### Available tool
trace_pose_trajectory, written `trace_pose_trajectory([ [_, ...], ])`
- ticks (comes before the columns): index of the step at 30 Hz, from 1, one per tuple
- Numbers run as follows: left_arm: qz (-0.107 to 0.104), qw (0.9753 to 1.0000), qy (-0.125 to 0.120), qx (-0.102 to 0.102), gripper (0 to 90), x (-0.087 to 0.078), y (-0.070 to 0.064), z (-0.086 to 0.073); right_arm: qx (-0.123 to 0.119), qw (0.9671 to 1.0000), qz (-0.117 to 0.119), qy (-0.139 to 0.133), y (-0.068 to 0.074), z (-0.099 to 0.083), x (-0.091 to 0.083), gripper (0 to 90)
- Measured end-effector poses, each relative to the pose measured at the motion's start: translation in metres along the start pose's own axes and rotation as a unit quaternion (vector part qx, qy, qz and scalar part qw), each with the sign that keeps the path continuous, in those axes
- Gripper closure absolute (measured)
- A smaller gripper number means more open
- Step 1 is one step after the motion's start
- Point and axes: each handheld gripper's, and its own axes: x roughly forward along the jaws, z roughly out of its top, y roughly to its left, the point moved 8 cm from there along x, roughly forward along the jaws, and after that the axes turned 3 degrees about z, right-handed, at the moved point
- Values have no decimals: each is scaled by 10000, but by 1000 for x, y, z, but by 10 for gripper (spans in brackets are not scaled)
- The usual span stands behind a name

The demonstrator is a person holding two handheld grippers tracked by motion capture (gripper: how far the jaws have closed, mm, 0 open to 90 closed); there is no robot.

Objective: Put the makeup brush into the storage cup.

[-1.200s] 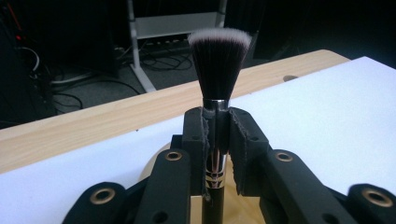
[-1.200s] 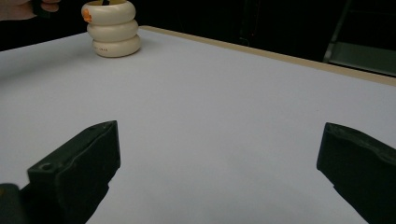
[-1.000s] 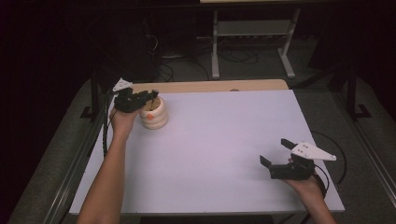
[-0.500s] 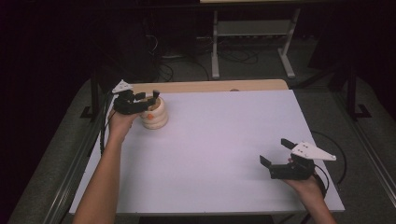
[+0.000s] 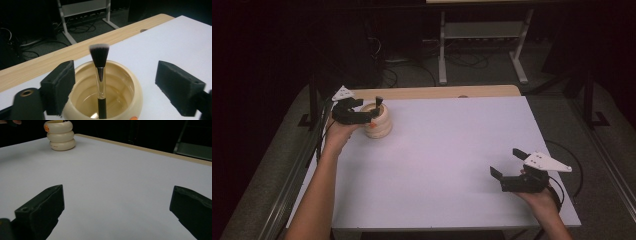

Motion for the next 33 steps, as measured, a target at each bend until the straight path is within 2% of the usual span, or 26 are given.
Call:
trace_pose_trajectory([
  [7,36,9999,-95,64,108,-11,-3,0,12,10000,3,-2,0,0,0,0],
  [19,-117,9999,-21,75,106,-25,-14,-10,-3,10000,19,-21,-1,0,0,0],
  [24,-204,9997,-77,53,107,-30,-23,-18,40,10000,17,-32,-3,-1,-1,0],
  [25,-228,9997,-125,-24,107,-30,-25,-19,41,10000,18,-34,-3,-1,-1,0],
  [26,-228,9997,-67,7,106,-31,-26,-20,39,10000,16,-31,-3,-1,-1,0],
  [31,-286,9994,-184,-15,106,-36,-34,-25,45,10000,14,-16,-3,-1,0,0],
  [33,-304,9994,-146,14,106,-38,-35,-27,40,10000,12,-11,-4,-1,0,0],
])
